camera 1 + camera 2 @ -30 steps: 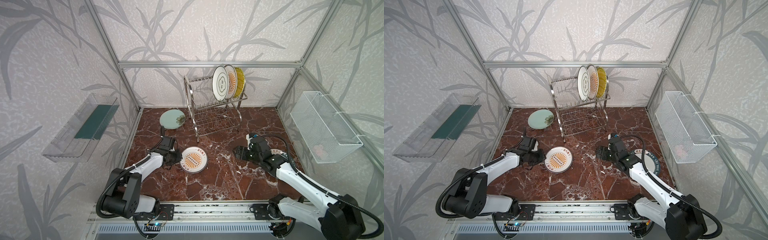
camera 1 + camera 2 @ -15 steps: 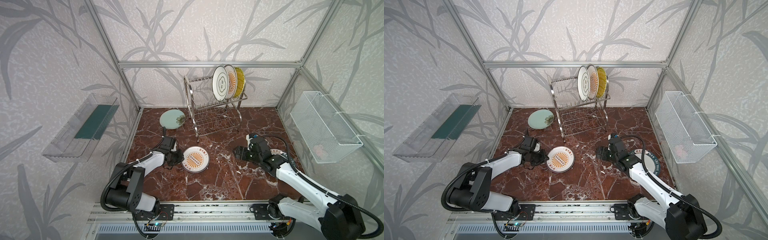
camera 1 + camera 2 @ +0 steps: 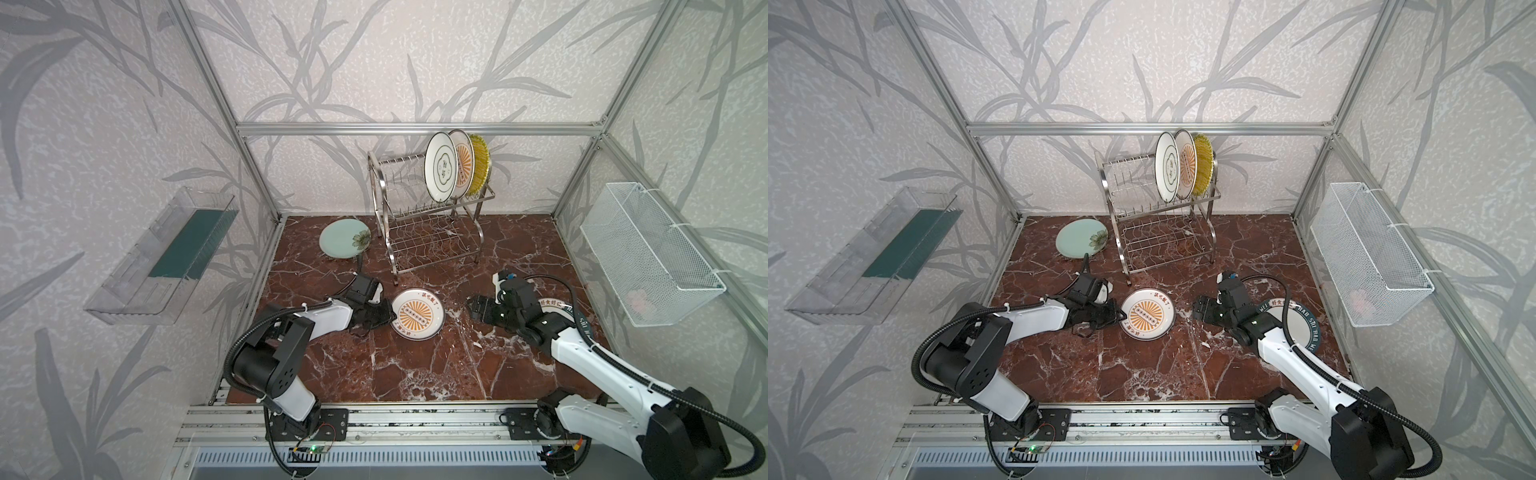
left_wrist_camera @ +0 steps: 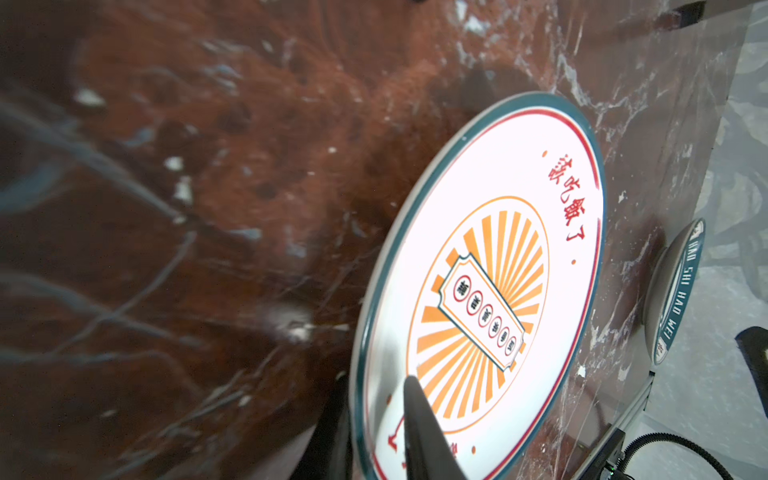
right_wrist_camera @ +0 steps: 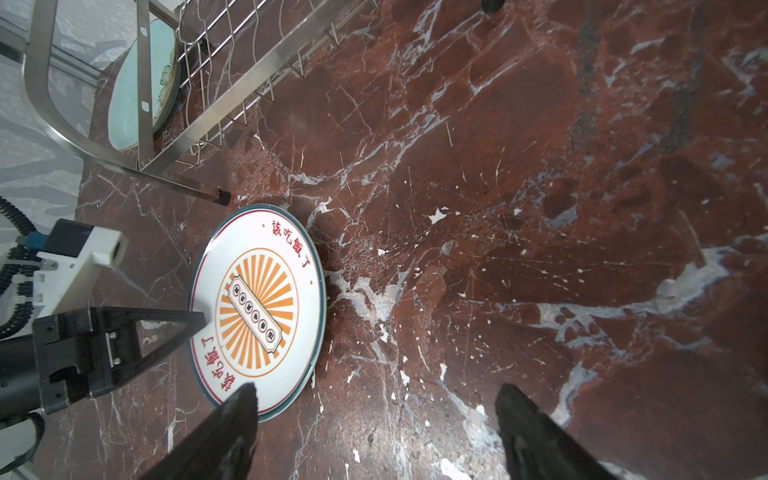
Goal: Load the plates into the dish rack
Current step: 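Push the sunburst plate with the left gripper against the right gripper's fingers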
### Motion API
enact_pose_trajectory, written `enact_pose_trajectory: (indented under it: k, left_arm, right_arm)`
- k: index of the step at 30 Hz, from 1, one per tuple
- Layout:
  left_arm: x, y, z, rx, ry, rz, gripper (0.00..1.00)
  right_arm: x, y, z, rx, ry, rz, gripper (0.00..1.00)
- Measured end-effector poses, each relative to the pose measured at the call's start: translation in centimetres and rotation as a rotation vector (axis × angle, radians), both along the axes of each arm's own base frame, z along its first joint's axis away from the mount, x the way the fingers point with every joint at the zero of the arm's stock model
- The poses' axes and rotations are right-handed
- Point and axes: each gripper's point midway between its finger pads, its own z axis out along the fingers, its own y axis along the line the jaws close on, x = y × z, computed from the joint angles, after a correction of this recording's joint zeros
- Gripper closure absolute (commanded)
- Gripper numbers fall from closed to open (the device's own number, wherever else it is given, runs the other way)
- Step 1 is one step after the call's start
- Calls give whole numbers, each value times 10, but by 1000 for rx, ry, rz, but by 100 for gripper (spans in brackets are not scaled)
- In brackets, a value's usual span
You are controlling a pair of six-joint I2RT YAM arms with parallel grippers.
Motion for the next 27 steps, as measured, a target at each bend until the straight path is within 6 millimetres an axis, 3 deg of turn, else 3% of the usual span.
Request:
enact_pose_trajectory:
  k: [9, 16, 27]
  left_arm:
    - [20, -3, 4, -24, -53, 80, 79]
    - [30, -7, -2, -85, -80, 130, 85]
    - [32, -12, 0, -129, -104, 129, 92]
  right_arm:
    - [-3, -4, -11, 46, 26, -5, 12]
    - [-3, -1, -11, 70, 24, 4, 12]
    - [-3, 0, -8, 86, 18, 8, 12]
